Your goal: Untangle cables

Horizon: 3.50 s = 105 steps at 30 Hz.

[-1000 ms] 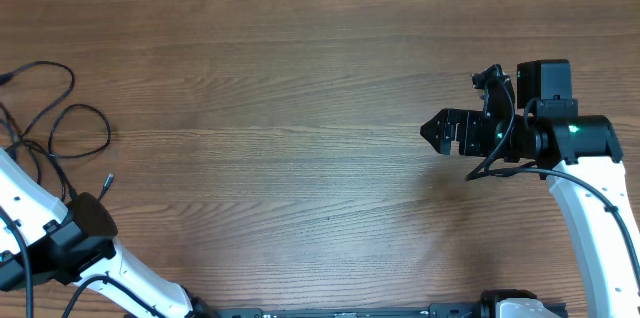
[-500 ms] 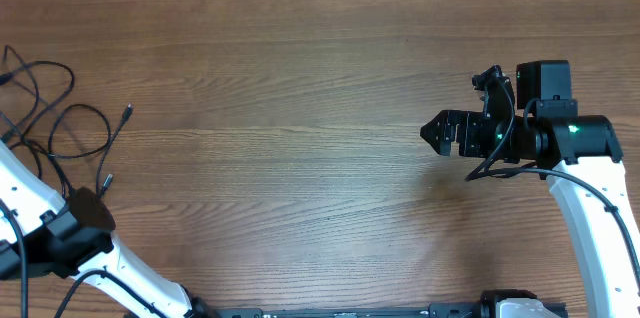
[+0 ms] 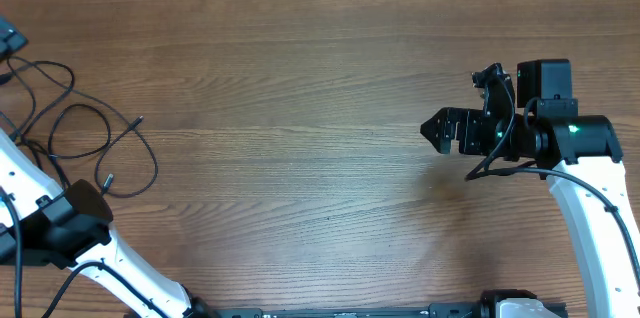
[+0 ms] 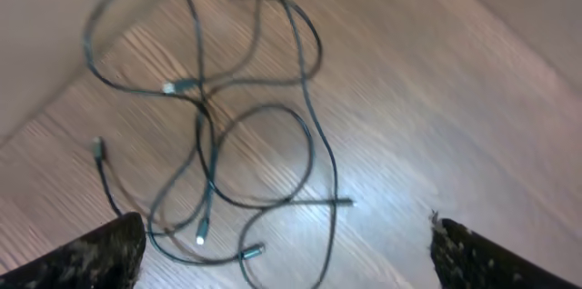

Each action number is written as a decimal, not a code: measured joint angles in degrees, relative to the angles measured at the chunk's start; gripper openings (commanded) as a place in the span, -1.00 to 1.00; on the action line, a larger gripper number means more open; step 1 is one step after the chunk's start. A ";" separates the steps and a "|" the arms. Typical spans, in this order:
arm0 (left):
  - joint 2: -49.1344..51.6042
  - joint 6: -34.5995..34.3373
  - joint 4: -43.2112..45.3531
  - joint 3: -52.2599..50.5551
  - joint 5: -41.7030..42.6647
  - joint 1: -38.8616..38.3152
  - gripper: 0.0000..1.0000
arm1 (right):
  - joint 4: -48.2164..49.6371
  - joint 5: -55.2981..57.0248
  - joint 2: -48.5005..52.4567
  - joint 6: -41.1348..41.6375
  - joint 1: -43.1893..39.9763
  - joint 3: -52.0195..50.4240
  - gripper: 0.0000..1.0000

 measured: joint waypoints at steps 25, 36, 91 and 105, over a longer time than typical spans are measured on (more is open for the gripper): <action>-8.72 7.39 -5.20 -21.90 -3.63 -35.87 1.00 | 4.31 -0.02 0.00 0.02 0.00 0.02 1.00; -20.57 4.87 -4.76 -35.54 8.20 -36.09 1.00 | 4.33 -0.02 0.02 0.04 0.00 0.02 1.00; -86.90 3.98 115.82 -129.31 11.06 -42.60 0.99 | 4.33 -0.04 -0.02 0.02 0.00 0.07 1.00; -111.45 -6.10 120.10 -153.26 9.07 -33.09 0.99 | 4.33 0.02 -0.02 0.02 0.00 0.07 1.00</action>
